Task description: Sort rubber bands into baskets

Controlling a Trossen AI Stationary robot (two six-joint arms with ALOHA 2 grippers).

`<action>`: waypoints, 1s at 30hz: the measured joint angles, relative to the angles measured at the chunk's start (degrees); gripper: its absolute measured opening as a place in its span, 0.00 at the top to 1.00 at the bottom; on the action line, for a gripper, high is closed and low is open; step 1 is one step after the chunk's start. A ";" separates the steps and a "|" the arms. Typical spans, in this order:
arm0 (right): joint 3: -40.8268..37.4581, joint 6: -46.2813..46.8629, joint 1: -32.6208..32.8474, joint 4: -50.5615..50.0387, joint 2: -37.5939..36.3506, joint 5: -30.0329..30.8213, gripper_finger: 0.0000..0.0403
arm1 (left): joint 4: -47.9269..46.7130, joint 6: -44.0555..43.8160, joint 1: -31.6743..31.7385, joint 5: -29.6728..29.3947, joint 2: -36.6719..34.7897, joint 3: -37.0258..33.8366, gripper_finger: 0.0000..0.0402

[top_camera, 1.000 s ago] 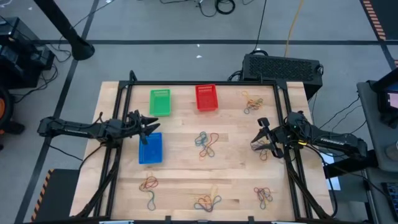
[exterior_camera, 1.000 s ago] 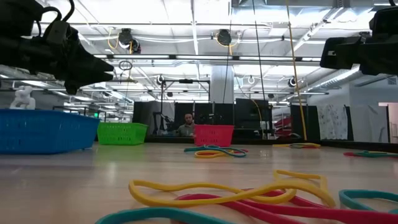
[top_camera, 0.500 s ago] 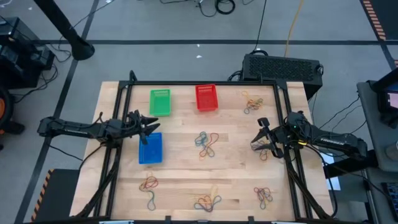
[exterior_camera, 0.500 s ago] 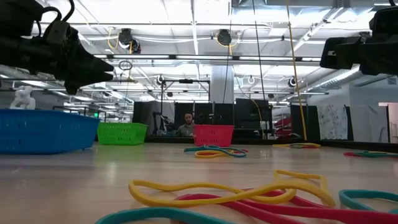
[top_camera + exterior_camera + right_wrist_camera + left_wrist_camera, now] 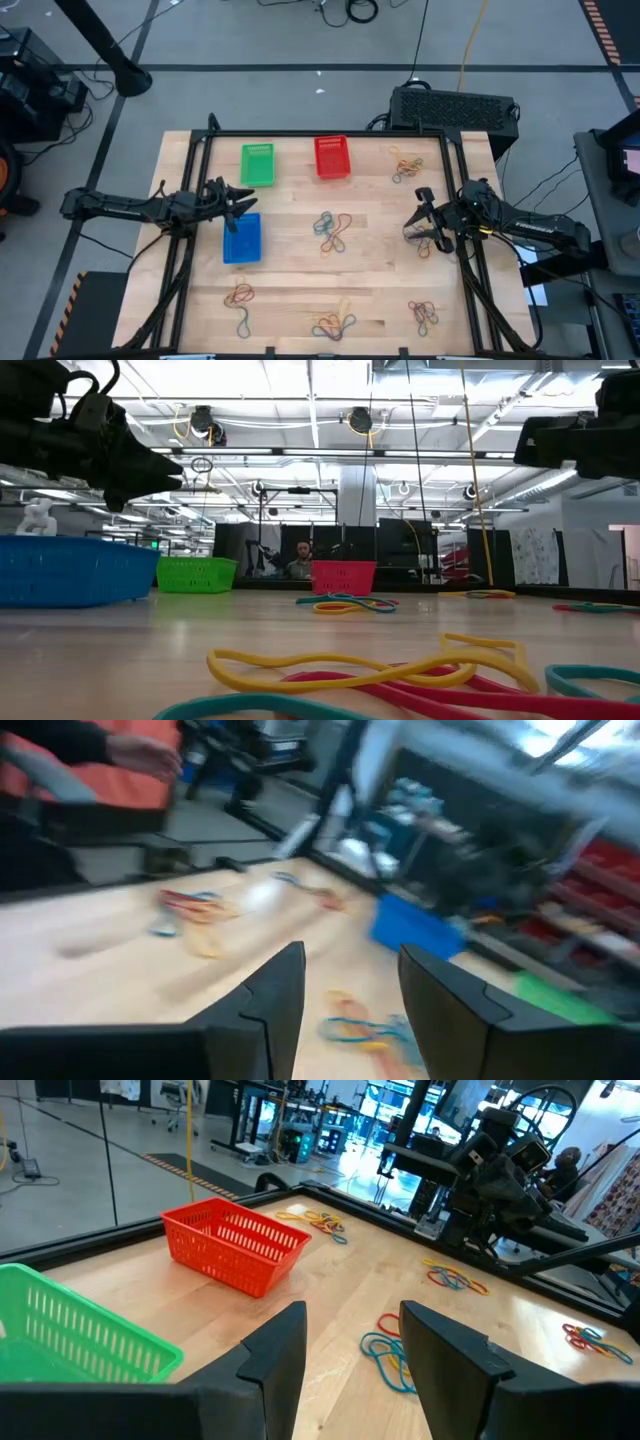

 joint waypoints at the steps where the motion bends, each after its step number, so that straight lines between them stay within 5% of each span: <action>1: 0.00 -1.27 0.00 0.61 0.00 2.51 0.61 | 0.00 -0.01 0.01 0.01 0.00 0.00 0.58; 4: 0.00 -1.85 -0.02 1.89 0.02 7.47 0.61 | 0.00 -0.01 0.01 0.00 0.00 -0.02 0.58; 21: 0.00 26.07 0.09 13.14 0.15 8.45 0.61 | 1.57 -13.80 -0.02 -0.05 0.01 -0.01 0.58; 30: 0.00 36.94 0.09 12.20 3.90 12.87 0.61 | -1.11 -14.82 -0.50 7.00 1.28 1.16 0.58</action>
